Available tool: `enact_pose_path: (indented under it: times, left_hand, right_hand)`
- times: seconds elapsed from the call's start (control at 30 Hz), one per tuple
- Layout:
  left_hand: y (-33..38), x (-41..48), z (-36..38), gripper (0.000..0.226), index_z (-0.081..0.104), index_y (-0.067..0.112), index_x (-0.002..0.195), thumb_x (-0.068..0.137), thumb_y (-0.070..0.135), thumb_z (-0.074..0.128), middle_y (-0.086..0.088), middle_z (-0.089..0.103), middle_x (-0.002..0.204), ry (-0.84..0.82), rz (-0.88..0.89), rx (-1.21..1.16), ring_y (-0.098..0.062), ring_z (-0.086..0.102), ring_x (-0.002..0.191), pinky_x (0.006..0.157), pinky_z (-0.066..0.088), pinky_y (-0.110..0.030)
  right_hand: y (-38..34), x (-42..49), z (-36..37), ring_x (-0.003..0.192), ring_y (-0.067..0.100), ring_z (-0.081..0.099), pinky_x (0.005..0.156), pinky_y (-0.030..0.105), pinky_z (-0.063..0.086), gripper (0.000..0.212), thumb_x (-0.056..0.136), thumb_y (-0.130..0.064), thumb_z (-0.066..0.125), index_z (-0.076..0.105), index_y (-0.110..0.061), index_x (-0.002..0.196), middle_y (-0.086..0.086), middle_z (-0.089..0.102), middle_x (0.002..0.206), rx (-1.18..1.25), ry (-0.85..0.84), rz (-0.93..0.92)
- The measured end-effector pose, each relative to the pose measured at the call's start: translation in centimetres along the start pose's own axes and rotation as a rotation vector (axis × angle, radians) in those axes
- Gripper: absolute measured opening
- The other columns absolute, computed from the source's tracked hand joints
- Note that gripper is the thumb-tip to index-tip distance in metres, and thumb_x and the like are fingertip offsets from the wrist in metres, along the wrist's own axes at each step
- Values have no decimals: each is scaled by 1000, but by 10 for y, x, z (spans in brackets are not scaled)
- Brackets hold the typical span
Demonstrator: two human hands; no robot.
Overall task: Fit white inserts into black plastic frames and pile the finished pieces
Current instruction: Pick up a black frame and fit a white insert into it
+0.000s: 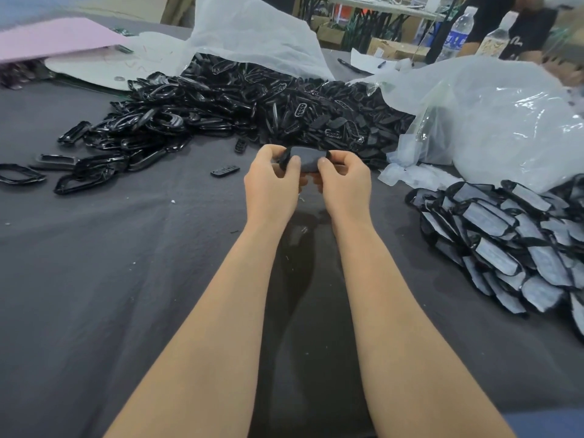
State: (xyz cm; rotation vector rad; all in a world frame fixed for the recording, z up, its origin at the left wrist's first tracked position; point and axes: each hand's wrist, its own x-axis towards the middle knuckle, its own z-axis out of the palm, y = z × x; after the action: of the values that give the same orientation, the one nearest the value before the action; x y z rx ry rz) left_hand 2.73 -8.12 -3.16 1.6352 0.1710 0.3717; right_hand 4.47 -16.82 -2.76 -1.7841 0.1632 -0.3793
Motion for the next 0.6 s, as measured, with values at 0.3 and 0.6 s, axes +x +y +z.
enact_pose_path:
  times: [0.3, 0.6]
  left_hand:
    - [46, -27, 80, 13, 60, 16, 105, 93, 20, 58, 6, 62, 86, -172, 183, 131, -15, 61, 86, 74, 42, -19]
    - [47, -82, 185, 33, 58, 17, 126, 96, 28, 53, -6, 37, 144, -388, 290, 555, -29, 37, 130, 110, 30, -40]
  right_hand:
    - [-12, 4, -102, 79, 13, 61, 75, 19, 44, 12, 92, -17, 59, 59, -13, 103, -3, 62, 84, -167, 336, -134]
    - [20, -6, -204, 107, 25, 53, 98, 40, 39, 15, 94, -26, 52, 59, -16, 104, -2, 62, 96, -585, 588, 106]
